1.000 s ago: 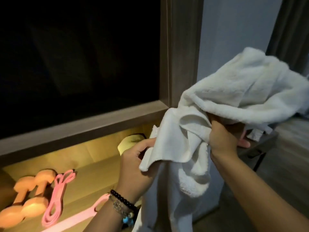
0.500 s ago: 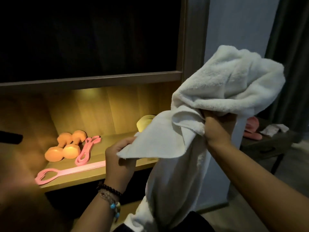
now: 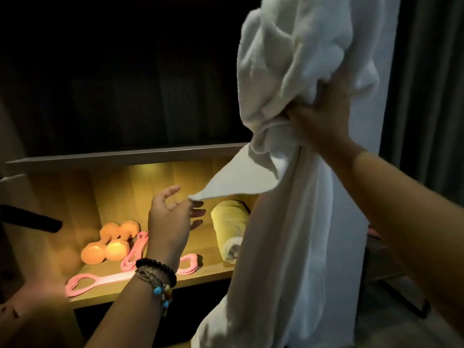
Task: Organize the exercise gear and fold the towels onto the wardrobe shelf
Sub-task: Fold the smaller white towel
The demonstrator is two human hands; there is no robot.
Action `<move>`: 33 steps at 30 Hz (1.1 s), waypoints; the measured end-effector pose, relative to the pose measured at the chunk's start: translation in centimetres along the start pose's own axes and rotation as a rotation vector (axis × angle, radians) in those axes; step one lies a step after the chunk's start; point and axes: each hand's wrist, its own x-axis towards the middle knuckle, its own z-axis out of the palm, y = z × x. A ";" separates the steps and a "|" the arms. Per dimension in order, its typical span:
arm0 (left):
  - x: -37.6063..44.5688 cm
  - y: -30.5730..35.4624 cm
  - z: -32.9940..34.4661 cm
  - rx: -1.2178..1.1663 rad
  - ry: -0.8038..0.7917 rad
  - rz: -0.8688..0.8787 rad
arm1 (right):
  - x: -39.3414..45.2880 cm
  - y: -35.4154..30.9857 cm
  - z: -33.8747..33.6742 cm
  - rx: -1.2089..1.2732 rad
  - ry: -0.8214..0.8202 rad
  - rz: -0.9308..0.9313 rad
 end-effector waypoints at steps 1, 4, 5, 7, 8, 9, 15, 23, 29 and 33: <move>-0.1 0.4 0.0 -0.016 0.009 0.023 | 1.8 -0.5 0.0 -0.091 -0.042 -0.038; -0.8 1.6 -0.1 -0.085 0.022 0.114 | 5.5 -2.2 0.3 -0.420 -0.257 -0.115; -1.0 1.9 -0.3 -0.110 0.014 0.140 | 5.3 -2.7 0.4 -0.500 -0.354 -0.077; -1.6 2.0 -0.7 -0.162 -0.047 0.140 | 2.4 -3.6 0.6 -0.556 -0.502 -0.021; -1.9 1.8 -1.2 -0.186 -0.091 0.106 | -0.1 -3.5 0.8 -0.533 -0.561 -0.026; -2.4 1.3 -1.7 -0.202 -0.144 0.066 | -3.0 -3.3 1.3 -0.491 -0.628 -0.011; -6.9 -8.0 -4.9 -0.162 -0.150 -0.093 | -23.0 0.4 5.0 -0.060 -0.885 0.326; -9.1 -17.9 -9.3 -0.070 0.119 -0.414 | -35.1 2.0 4.4 0.463 -0.906 1.080; -8.2 -19.6 -12.2 0.320 0.054 -0.532 | -35.3 6.3 4.4 0.642 -0.695 1.393; -9.6 -21.3 -12.0 0.912 -0.085 -0.491 | -39.5 7.3 5.2 0.514 -0.727 1.320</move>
